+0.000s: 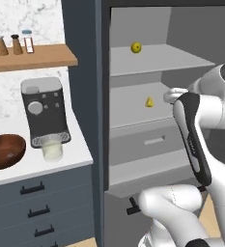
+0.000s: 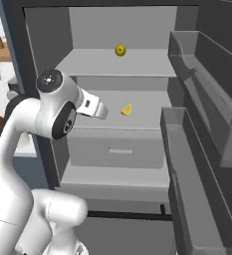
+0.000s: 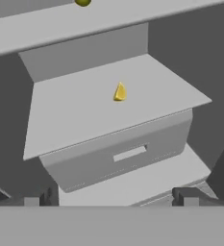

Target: Grab a lemon wedge from the fridge and one ice cube from the ice bowl, and put them in the glass of lemonade.

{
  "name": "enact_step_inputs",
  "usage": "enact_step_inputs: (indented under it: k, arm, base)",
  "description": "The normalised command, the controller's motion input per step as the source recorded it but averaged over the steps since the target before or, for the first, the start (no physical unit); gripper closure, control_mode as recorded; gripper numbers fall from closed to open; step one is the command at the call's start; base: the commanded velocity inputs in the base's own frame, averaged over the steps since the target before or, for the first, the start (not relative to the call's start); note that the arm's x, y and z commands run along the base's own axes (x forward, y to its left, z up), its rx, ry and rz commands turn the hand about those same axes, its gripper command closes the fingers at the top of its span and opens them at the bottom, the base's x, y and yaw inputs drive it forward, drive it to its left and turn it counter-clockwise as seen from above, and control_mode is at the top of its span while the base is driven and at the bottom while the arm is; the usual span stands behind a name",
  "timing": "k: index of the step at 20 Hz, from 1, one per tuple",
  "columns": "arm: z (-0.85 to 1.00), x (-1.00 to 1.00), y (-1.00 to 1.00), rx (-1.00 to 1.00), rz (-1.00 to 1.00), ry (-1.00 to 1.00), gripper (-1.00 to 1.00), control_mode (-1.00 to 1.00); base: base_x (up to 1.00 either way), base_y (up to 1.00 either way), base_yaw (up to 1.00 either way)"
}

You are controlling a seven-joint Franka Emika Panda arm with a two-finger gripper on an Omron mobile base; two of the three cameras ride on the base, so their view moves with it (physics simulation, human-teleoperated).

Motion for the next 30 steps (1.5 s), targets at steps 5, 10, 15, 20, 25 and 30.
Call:
enact_step_inputs:
  k: [5,10,15,20,25,30]
  arm:
    - [0.0,0.0,0.0,0.0,0.0,0.0,-1.0,1.0]
    - [0.0,0.0,0.0,0.0,0.0,0.0,-1.0,1.0]
    - [-0.16,0.16,-0.37,0.0,0.0,0.0,-1.0,-1.0]
    - [-0.26,0.5,-0.21,-0.01,0.0,0.0,-1.0,-1.0]
    - [-0.28,0.7,-0.03,-0.01,0.0,0.01,-1.0,-1.0]
    - [-0.63,1.0,0.1,0.0,0.0,0.02,-1.0,-1.0]
  base:
    - [0.24,-0.23,0.0]
    - [0.05,-0.28,0.0]
    - [0.0,0.0,0.0]
    - [0.0,0.0,0.0]
    - [0.0,0.0,0.0]
    - [0.0,0.0,0.0]
